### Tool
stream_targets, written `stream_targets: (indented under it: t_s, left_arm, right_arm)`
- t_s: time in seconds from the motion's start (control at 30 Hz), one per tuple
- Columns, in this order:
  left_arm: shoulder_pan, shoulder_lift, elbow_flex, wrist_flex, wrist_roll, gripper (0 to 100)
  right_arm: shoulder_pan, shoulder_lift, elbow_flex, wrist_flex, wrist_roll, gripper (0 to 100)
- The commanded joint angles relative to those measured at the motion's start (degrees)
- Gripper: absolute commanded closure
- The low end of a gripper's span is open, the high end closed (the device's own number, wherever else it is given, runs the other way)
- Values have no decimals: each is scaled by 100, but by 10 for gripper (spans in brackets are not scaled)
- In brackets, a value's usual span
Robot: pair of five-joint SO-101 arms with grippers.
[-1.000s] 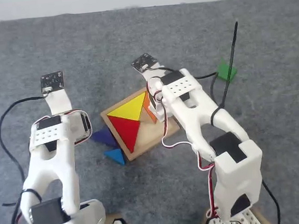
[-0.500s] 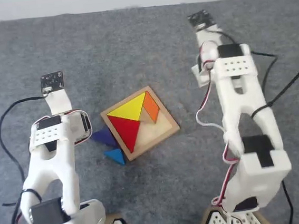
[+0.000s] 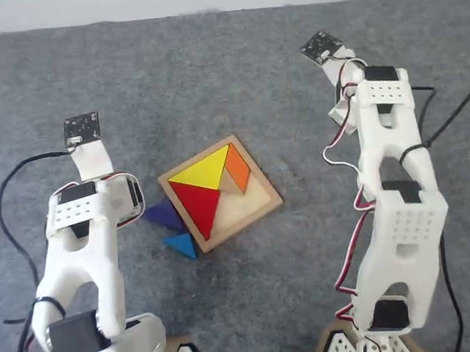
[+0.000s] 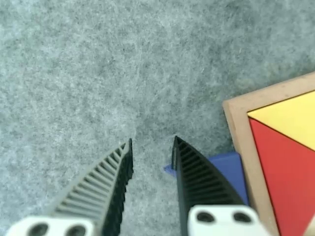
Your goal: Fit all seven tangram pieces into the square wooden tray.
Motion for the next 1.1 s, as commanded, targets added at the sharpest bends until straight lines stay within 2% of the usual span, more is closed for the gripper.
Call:
stream_targets:
  t_s: [0.0,0.47,0.63,0.83,1.07]
  left_arm:
    - [0,-26,-22,-132,-26,877]
    - [0,-26,-22,-114,-18,877]
    - [0,-26,-22,-114,-18,877]
    - [0,-26,-22,-114,-18,877]
    - [0,-26,-22,-105,-18,877]
  right_arm:
    - [92,163,-738,-40,141,692]
    - [277,1209,-1442,-31,273,695]
    - [277,1182,-1433,444,229,695]
    - [541,1209,-1565,787,-545,695]
    - [558,1288,-1530,857,-589,696]
